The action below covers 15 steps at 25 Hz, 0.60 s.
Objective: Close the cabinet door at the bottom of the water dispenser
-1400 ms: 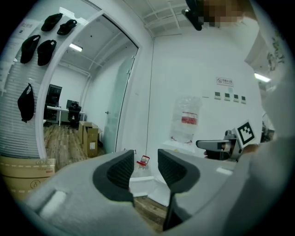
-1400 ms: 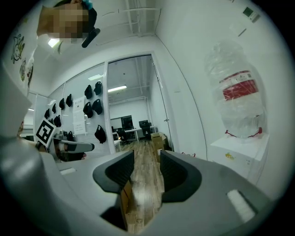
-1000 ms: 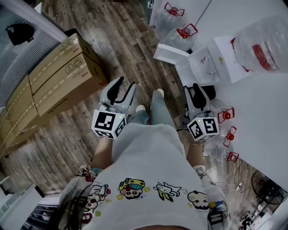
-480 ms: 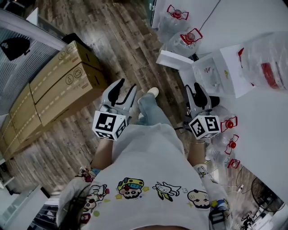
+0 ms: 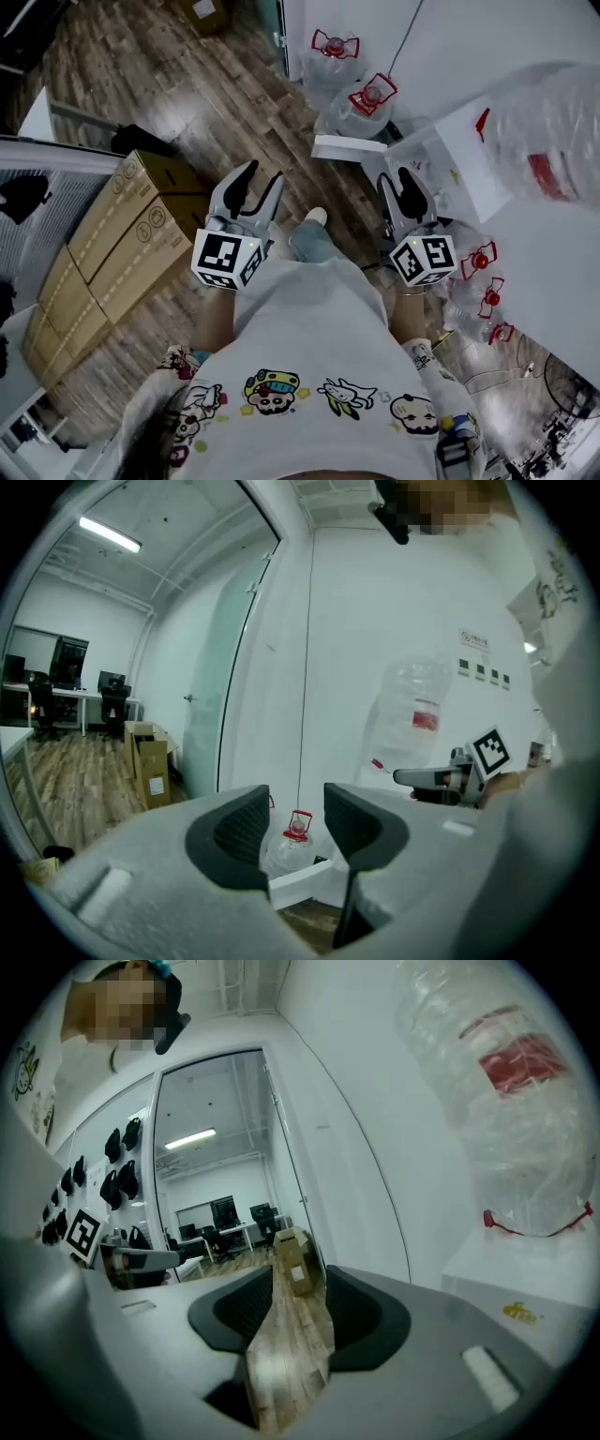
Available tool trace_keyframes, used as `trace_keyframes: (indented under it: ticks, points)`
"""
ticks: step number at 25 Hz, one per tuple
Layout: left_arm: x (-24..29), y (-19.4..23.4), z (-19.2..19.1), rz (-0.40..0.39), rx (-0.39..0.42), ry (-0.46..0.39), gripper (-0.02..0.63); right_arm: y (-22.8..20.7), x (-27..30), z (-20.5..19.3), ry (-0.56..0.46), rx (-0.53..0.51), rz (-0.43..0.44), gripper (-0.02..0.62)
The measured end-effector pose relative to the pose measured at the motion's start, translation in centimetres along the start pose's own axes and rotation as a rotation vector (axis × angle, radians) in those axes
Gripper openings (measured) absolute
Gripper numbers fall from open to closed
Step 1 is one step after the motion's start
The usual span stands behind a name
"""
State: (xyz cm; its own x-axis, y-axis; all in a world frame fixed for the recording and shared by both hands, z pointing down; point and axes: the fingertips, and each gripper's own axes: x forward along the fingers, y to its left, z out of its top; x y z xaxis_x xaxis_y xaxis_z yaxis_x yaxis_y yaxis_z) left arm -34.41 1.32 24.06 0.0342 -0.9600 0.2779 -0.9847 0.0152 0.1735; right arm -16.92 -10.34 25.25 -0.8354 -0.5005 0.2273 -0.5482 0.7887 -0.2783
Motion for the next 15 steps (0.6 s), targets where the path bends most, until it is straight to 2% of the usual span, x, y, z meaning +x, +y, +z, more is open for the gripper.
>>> trace_keyframes:
  ticks: [9,15]
  points:
    - [7.0,0.1,2.6,-0.146,0.036,0.024,0.176,-3.7,1.6,1.4,-0.009,0.02,-0.121,0.17]
    - [10.6,-0.7,3.5,-0.274,0.072,0.061,0.177,-5.5,1.0,2.0,-0.036,0.039,-0.242,0.17]
